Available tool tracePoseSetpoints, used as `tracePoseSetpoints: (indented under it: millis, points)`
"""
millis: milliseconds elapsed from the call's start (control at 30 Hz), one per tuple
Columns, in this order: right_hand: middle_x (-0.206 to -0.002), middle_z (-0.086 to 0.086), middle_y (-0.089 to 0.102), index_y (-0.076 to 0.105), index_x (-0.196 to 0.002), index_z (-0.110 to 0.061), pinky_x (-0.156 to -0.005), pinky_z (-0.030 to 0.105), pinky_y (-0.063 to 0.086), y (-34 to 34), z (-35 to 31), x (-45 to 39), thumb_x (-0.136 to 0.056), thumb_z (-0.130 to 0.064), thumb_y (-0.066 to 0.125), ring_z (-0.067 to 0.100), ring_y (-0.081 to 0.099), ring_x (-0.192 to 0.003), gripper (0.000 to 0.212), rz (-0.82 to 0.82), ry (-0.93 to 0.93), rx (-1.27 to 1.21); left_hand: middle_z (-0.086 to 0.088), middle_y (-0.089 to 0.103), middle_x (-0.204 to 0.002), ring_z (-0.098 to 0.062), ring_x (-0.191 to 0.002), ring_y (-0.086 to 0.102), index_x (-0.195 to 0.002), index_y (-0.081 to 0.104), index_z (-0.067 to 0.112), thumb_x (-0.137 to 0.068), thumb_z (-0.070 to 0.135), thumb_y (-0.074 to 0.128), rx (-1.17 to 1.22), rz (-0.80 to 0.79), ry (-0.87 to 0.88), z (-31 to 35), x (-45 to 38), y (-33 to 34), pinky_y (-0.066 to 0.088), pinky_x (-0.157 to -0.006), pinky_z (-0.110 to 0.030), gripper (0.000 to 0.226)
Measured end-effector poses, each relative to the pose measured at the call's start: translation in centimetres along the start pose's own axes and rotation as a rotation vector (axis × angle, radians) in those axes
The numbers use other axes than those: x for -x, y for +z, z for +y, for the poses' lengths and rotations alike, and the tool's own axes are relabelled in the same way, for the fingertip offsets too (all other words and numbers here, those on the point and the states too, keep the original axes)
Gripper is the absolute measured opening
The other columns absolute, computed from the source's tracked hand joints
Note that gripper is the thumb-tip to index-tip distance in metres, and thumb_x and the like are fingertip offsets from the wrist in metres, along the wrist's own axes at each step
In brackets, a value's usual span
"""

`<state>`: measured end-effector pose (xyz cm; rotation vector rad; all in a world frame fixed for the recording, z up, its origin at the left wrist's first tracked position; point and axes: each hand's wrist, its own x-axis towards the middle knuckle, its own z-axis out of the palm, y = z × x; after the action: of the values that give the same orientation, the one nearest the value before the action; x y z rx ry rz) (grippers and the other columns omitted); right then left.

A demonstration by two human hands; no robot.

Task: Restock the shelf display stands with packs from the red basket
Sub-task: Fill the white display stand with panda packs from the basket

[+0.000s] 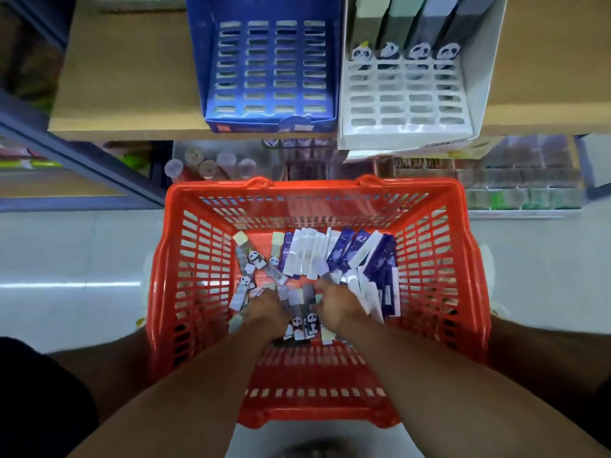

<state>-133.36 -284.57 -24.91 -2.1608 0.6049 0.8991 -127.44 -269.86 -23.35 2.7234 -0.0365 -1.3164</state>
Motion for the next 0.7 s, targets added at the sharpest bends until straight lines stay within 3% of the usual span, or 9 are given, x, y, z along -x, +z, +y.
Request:
tracePoseSetpoints:
  millis: [100, 200, 400, 533, 600, 700]
  points:
    - [-0.122, 0.012, 0.065, 0.048, -0.135, -0.017, -0.082, 0.036, 0.054, 1.8, -0.8, -0.8, -0.093, -0.019, 0.061, 0.032, 0.064, -0.107, 0.045, 0.057, 0.059, -0.009, -0.013, 0.063, -0.131, -0.031, -0.119, 0.061, -0.129, 0.062, 0.012, -0.09, 0.03, 0.068, 0.105, -0.004, -0.034, 0.4, -0.5, 1.3, 0.052, -0.092, -0.036, 0.044]
    - [-0.117, 0.014, 0.064, 0.047, -0.128, -0.013, -0.082, 0.038, 0.051, 2.5, -1.0, -0.7, -0.092, -0.024, 0.064, 0.035, 0.063, -0.106, 0.041, 0.075, 0.097, -0.04, -0.017, 0.061, -0.131, -0.036, -0.121, 0.059, -0.131, 0.057, 0.009, -0.083, 0.03, 0.076, 0.187, 0.003, -0.105, 0.7, -0.9, 2.1, 0.053, -0.094, -0.041, 0.056]
    - [-0.11, 0.007, 0.067, 0.051, -0.118, -0.019, -0.08, 0.037, 0.053, 1.8, -1.4, -0.4, -0.086, -0.043, 0.071, 0.031, 0.064, -0.102, 0.045, 0.085, 0.077, -0.088, -0.011, 0.068, -0.124, -0.029, -0.114, 0.064, -0.123, 0.068, 0.012, -0.094, 0.019, 0.064, 0.114, -0.003, -0.09, 0.6, -1.5, 2.4, 0.054, -0.095, -0.037, 0.03]
    - [-0.101, 0.003, 0.065, 0.043, -0.115, -0.026, -0.076, 0.038, 0.054, 1.9, -2.0, 0.2, -0.09, -0.024, 0.059, 0.029, 0.066, -0.092, 0.03, 0.162, 0.024, 0.016, -0.01, 0.067, -0.124, -0.027, -0.114, 0.065, -0.12, 0.07, 0.011, -0.095, 0.019, 0.059, 0.063, -0.022, -0.094, 0.8, -1.6, 2.3, 0.055, -0.094, -0.035, 0.028]
    - [-0.108, 0.002, 0.063, 0.042, -0.123, -0.031, -0.076, 0.04, 0.055, 2.2, -2.2, 0.2, -0.093, -0.016, 0.05, 0.03, 0.066, -0.092, 0.035, 0.17, -0.062, 0.111, -0.011, 0.066, -0.126, -0.028, -0.117, 0.064, -0.121, 0.068, 0.009, -0.097, 0.018, 0.056, 0.054, -0.013, -0.094, 1.0, -1.5, 2.5, 0.054, -0.095, -0.034, 0.029]
    - [-0.118, 0.005, 0.061, 0.047, -0.123, -0.029, -0.084, 0.041, 0.055, 2.1, -2.7, -0.1, -0.097, -0.018, 0.044, 0.033, 0.065, -0.1, 0.028, 0.097, -0.114, 0.24, -0.016, 0.064, -0.126, -0.033, -0.119, 0.062, -0.122, 0.064, 0.007, -0.097, 0.018, 0.055, 0.139, 0.011, -0.14, 1.0, -1.1, 2.8, 0.052, -0.095, -0.038, 0.029]
